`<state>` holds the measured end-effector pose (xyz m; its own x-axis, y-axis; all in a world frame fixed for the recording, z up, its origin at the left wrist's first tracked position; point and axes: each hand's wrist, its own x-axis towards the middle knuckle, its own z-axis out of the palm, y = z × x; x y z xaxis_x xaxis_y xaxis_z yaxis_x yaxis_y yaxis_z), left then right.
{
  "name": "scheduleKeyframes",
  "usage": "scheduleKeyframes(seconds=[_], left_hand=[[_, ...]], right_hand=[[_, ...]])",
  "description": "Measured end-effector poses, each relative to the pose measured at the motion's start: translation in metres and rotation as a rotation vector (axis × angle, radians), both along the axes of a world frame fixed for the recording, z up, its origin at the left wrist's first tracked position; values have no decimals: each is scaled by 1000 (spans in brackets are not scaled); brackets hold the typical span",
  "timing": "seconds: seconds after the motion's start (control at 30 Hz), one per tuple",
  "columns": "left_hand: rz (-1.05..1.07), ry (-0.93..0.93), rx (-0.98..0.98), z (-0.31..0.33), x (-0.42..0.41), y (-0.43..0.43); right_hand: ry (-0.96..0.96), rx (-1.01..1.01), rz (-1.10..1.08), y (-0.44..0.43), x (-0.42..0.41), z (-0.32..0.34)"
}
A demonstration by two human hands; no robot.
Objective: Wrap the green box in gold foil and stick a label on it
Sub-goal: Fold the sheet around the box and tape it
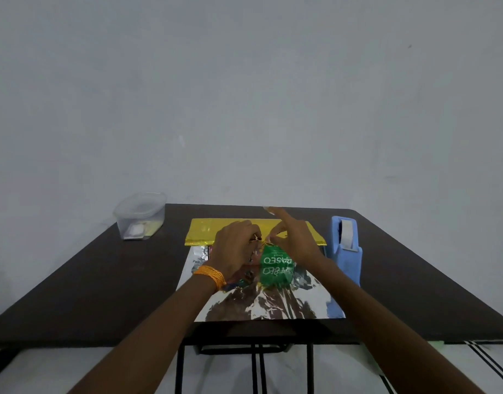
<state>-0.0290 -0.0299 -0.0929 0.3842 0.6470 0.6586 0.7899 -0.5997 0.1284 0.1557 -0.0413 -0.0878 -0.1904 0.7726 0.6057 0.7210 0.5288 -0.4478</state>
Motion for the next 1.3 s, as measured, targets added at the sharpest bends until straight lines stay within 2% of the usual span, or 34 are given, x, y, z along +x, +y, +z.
scheduleKeyframes(seconds=[0.27,0.47,0.67,0.77,0.83,0.9,1.07,1.2,1.3], left_hand=[[-20,22,9,-2,-4,1],[-46,-11,-6,1,-31,7],[-93,-43,-123,0,-50,10],[-76,-48,-102,-2,-46,10],[-75,-42,-98,-2,-46,9],[-79,-44,-84,-2,-46,9],[-52,-38,-93,-1,-43,4],[-38,-34,-102,-1,-42,3],[-40,-33,-114,0,-42,2]], right_hand=[[-67,41,-19,-2,-4,-5],[-38,49,-82,-5,-8,-11],[-4,63,-108,-2,-8,-16],[102,63,-87,-8,-11,-15],[242,139,-79,-16,-15,-13],[410,129,-73,-26,-22,-10],[656,-204,51,-40,-38,-10],[752,-311,50,-40,-48,-21],[846,-372,-41,-38,-55,-24]])
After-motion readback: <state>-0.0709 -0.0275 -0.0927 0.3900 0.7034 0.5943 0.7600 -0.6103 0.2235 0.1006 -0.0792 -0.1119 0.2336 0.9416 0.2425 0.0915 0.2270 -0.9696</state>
